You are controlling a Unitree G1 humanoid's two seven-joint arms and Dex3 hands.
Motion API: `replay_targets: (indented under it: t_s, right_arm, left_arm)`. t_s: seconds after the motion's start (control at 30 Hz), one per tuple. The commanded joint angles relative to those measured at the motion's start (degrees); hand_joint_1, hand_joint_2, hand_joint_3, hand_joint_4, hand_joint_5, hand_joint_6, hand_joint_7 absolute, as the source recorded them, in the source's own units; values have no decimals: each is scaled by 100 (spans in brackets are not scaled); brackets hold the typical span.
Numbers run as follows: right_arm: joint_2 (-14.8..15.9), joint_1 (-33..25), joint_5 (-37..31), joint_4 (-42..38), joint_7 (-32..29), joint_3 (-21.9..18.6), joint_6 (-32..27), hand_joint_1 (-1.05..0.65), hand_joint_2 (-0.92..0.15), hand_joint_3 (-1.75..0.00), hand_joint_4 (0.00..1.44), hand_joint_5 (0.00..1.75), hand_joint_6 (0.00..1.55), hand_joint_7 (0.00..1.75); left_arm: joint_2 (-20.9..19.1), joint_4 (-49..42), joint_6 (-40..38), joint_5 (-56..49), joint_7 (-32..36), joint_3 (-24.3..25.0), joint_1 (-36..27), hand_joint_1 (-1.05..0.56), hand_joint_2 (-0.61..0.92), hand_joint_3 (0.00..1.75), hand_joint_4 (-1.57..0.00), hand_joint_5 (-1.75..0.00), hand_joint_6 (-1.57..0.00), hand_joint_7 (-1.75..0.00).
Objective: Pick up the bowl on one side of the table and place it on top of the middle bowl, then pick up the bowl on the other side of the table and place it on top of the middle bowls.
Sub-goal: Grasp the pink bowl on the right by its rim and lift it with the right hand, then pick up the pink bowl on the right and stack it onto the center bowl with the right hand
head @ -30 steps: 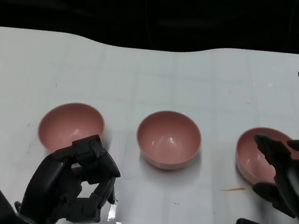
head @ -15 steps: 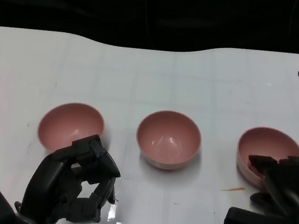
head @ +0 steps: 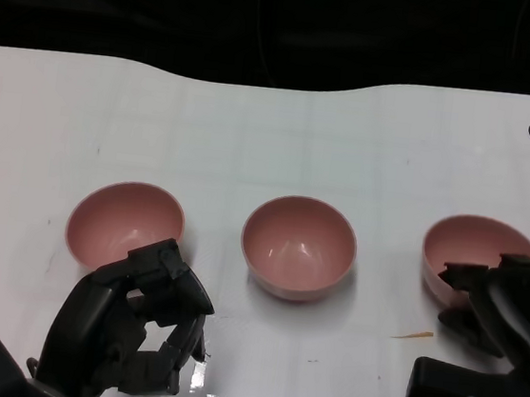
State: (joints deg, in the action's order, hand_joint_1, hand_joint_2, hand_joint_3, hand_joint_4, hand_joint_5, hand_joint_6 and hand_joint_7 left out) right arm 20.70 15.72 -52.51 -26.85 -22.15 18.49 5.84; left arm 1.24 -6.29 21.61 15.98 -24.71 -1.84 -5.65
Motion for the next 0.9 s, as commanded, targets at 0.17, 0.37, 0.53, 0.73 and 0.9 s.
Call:
replay_targets:
  t_s: [0.17, 0.37, 0.53, 0.73, 0.9]
  right_arm:
    - [8, 270, 117, 395, -742, 36, 544, -20, -45, -104, 96, 175, 72, 173]
    - [-111, 334, 199, 1015, -574, 198, 788, -14, -40, -106, 96, 175, 73, 174]
    - [-291, 444, 438, 1201, -406, 290, 1198, -13, -28, -128, 98, 175, 76, 170]
    - [-534, 781, 389, 883, -465, 526, 1559, -8, -15, -139, 98, 175, 83, 160]
    - [-646, 1090, 360, 430, -385, 781, 1768, -6, -21, -122, 96, 175, 77, 164]
  left_arm:
    - [-25, 27, 36, -32, 50, 30, -52, -19, 41, 127, -81, -170, -80, -137]
    - [-10, 6, 49, -40, 49, 27, -39, -19, 41, 125, -81, -170, -79, -139]
    - [-3, -6, 99, -92, 65, 21, -35, -20, 41, 125, -82, -170, -80, -139]
    - [-1, -83, 238, -144, 25, 23, -9, -19, 42, 126, -84, -169, -81, -140]
    - [-13, -168, 471, -301, 45, -2, -2, -19, 40, 130, -86, -168, -82, -144]
